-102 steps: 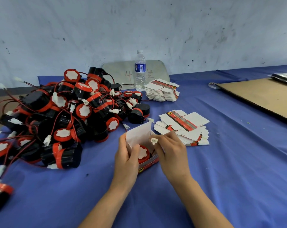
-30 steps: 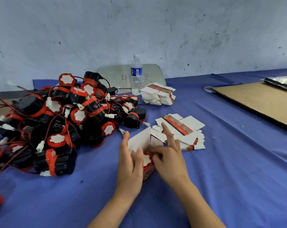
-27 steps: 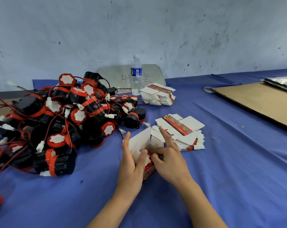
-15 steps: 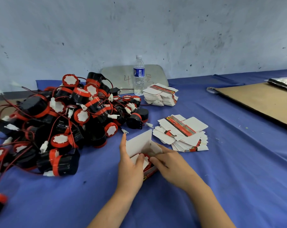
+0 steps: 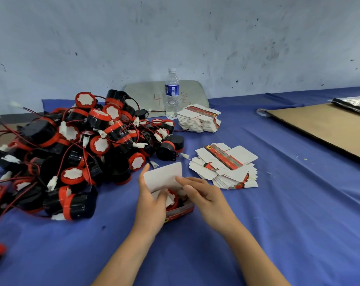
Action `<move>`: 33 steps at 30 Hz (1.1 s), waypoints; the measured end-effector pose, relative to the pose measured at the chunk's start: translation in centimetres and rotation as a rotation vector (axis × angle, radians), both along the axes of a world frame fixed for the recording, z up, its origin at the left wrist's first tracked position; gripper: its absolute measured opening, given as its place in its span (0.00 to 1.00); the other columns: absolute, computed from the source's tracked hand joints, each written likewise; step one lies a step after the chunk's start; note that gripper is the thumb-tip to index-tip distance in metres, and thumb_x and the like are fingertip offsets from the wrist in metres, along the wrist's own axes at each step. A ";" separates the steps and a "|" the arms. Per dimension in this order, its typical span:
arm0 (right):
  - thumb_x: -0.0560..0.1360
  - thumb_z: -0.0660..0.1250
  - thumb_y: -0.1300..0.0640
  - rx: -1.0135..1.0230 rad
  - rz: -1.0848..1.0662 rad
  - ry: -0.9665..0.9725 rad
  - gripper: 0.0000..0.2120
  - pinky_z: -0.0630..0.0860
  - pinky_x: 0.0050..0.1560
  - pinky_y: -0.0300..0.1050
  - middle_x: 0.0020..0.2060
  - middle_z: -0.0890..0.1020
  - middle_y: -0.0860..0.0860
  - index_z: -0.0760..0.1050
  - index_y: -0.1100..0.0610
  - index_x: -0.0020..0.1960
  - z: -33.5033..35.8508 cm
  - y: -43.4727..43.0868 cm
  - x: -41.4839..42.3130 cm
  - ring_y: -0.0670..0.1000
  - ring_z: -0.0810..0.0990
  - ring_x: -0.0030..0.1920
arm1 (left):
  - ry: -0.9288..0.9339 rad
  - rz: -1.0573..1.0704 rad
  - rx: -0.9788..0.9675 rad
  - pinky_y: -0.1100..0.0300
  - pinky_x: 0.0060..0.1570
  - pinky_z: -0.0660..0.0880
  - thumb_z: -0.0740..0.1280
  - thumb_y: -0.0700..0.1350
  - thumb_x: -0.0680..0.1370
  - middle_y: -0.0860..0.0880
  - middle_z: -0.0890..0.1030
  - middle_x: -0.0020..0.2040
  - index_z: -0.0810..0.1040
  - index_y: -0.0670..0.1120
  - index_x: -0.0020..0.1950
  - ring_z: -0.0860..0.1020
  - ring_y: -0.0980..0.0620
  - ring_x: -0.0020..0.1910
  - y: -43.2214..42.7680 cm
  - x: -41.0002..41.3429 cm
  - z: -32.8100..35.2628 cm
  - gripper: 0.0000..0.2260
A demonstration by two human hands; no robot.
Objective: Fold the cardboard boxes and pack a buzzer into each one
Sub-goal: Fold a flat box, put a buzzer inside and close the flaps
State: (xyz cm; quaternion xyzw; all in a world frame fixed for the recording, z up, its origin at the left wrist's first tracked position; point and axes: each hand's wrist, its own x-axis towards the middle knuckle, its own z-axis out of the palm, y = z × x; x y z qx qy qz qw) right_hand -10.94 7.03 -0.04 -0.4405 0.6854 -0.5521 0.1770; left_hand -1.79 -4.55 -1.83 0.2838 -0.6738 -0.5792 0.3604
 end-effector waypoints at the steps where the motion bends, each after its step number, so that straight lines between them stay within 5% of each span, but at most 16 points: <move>1: 0.81 0.61 0.55 -0.011 0.052 -0.100 0.14 0.71 0.59 0.32 0.57 0.80 0.36 0.80 0.37 0.56 0.1 0.0 0.0 0.34 0.74 0.61 | 0.001 -0.003 -0.006 0.73 0.47 0.74 0.62 0.32 0.79 0.53 0.74 0.63 0.60 0.64 0.66 0.75 0.63 0.56 0.0 0.0 0.1 0.30; 4: 0.79 0.65 0.60 0.033 0.103 -0.205 0.11 0.73 0.54 0.30 0.60 0.76 0.31 0.85 0.50 0.50 0.1 0.1 -0.1 0.34 0.76 0.59 | 0.002 -0.026 0.001 0.76 0.44 0.72 0.62 0.32 0.79 0.51 0.75 0.63 0.63 0.61 0.67 0.75 0.69 0.53 0.0 0.0 0.2 0.27; 9: 0.76 0.66 0.66 0.041 0.021 -0.242 0.16 0.77 0.51 0.39 0.60 0.75 0.43 0.83 0.45 0.42 -0.3 0.0 -0.2 0.45 0.76 0.59 | 0.008 -0.113 0.029 0.65 0.54 0.76 0.59 0.32 0.81 0.50 0.75 0.65 0.63 0.57 0.72 0.76 0.58 0.59 -0.2 0.1 0.6 0.26; 11: 0.75 0.64 0.70 -0.039 -0.066 -0.283 0.16 0.76 0.46 0.41 0.54 0.78 0.50 0.76 0.47 0.46 -0.5 -0.2 -0.5 0.49 0.77 0.52 | -0.002 -0.163 0.020 0.61 0.56 0.75 0.57 0.30 0.80 0.51 0.75 0.64 0.63 0.57 0.71 0.76 0.57 0.58 -0.2 0.2 0.7 0.27; 14: 0.75 0.63 0.73 -0.140 -0.120 -0.229 0.26 0.75 0.51 0.46 0.47 0.78 0.58 0.68 0.44 0.60 -0.6 -0.4 -0.6 0.51 0.77 0.45 | -0.018 -0.253 0.012 0.70 0.50 0.74 0.54 0.28 0.80 0.55 0.74 0.63 0.65 0.56 0.69 0.77 0.66 0.53 0.0 0.3 1.0 0.26; 16: 0.76 0.64 0.69 -0.145 -0.098 -0.012 0.26 0.75 0.50 0.44 0.44 0.77 0.53 0.71 0.42 0.64 -0.6 -0.4 -0.3 0.50 0.77 0.46 | -0.023 -0.269 0.017 0.73 0.52 0.73 0.55 0.30 0.81 0.53 0.72 0.66 0.64 0.55 0.70 0.74 0.64 0.60 0.0 0.2 1.0 0.25; 19: 0.76 0.66 0.66 -0.105 -0.031 0.232 0.22 0.72 0.49 0.33 0.49 0.76 0.44 0.79 0.41 0.58 -0.8 -0.5 0.4 0.43 0.77 0.52 | -0.031 -0.092 -0.072 0.68 0.53 0.71 0.63 0.34 0.79 0.51 0.69 0.66 0.65 0.52 0.71 0.70 0.55 0.64 0.3 0.0 0.7 0.24; 22: 0.75 0.67 0.67 -0.067 0.005 0.209 0.24 0.71 0.53 0.30 0.56 0.77 0.44 0.77 0.40 0.60 -0.7 -0.6 0.4 0.40 0.76 0.57 | -0.051 0.181 -0.179 0.55 0.56 0.71 0.69 0.37 0.75 0.53 0.67 0.60 0.70 0.51 0.64 0.68 0.53 0.62 1.1 0.0 0.4 0.21; 25: 0.75 0.66 0.68 -0.078 -0.027 0.074 0.27 0.73 0.52 0.31 0.55 0.81 0.42 0.75 0.36 0.59 -0.7 -0.8 0.5 0.41 0.78 0.56 | -0.041 0.303 -0.244 0.53 0.51 0.70 0.68 0.34 0.73 0.52 0.70 0.51 0.68 0.50 0.51 0.69 0.50 0.55 2.2 0.1 0.2 0.15; 30: 0.79 0.62 0.64 -0.050 -0.134 0.115 0.25 0.72 0.48 0.32 0.52 0.82 0.42 0.73 0.33 0.61 -1.2 -0.8 0.0 0.43 0.79 0.52 | -0.103 0.114 -0.439 0.69 0.48 0.68 0.64 0.30 0.75 0.59 0.67 0.49 0.70 0.51 0.45 0.69 0.51 0.53 3.7 0.4 -0.6 0.15; 33: 0.78 0.59 0.63 -0.119 -0.102 0.132 0.24 0.73 0.51 0.32 0.55 0.81 0.43 0.72 0.36 0.65 -0.8 -0.5 0.2 0.44 0.79 0.55 | -0.124 0.035 -0.610 0.67 0.49 0.69 0.65 0.31 0.76 0.58 0.68 0.50 0.80 0.50 0.48 0.69 0.52 0.52 3.4 0.5 -0.6 0.14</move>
